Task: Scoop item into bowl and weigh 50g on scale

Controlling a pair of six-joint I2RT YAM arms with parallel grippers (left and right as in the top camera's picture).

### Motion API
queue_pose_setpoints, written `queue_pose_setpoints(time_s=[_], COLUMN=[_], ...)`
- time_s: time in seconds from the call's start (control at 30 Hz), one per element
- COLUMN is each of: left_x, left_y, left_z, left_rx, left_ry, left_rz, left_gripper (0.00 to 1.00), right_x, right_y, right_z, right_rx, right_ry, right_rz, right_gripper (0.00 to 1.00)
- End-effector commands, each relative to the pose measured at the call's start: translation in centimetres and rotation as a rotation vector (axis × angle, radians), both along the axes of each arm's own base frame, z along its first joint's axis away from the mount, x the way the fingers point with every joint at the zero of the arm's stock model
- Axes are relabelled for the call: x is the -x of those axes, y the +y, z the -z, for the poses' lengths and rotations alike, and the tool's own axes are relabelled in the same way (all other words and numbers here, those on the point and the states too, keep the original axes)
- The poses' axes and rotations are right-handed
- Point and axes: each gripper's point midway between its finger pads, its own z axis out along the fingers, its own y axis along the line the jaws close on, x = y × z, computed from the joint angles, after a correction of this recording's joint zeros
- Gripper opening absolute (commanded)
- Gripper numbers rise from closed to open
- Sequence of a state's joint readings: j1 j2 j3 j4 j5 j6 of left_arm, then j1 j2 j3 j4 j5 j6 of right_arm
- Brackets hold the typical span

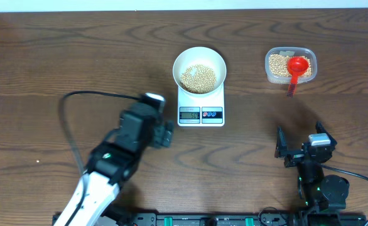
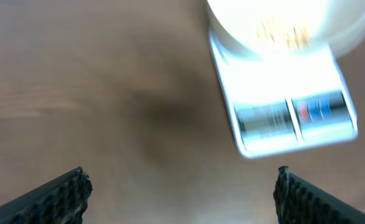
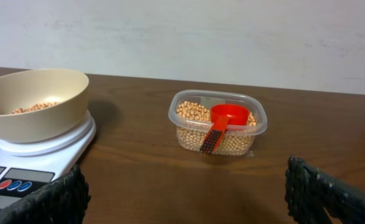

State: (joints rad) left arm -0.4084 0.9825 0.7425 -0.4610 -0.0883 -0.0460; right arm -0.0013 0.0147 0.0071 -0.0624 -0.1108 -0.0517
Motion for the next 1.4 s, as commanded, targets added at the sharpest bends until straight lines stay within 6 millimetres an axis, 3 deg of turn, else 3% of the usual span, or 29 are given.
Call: queue_pose_setpoints(time_s=[0.0,0.27,0.47,0.77,0.97,1.37], left_x=[-1.2,-0.4,1.6,2.8,3.4,3.9], left_y=[3.3,9.8,12.8,14.0,13.9,13.8], left_z=[-3.9,-10.7,-12.3,-9.6,-6.3,0.3], left_rx=[0.054,0.123,0.111,0.113,0.065,-0.073], left_ry=[-0.152,-0.410,-0.503,-0.648,-0.726,-0.699], left_rz=[-0.103,-0.295,-0.398,-0.437,-0.407,-0.343], left_gripper=[0.96,0.96,0.96,0.96,0.96,0.96], right_x=[0.1,0.1,0.1,0.1,0.1,0.1], right_y=[0.2,0.2,0.2,0.2,0.2,0.2], right_z=[0.0,0.0,0.0,0.0,0.0,0.0], right_rx=[-0.013,-0.013,-0.013,-0.013,-0.013,-0.013], right_ry=[-0.001,-0.001,-0.001,-0.001,-0.001,-0.001], right_rz=[-0.006,-0.006,-0.006,-0.006,-0.006,-0.006], right_gripper=[0.99,0.99,0.99,0.99,0.99,0.99])
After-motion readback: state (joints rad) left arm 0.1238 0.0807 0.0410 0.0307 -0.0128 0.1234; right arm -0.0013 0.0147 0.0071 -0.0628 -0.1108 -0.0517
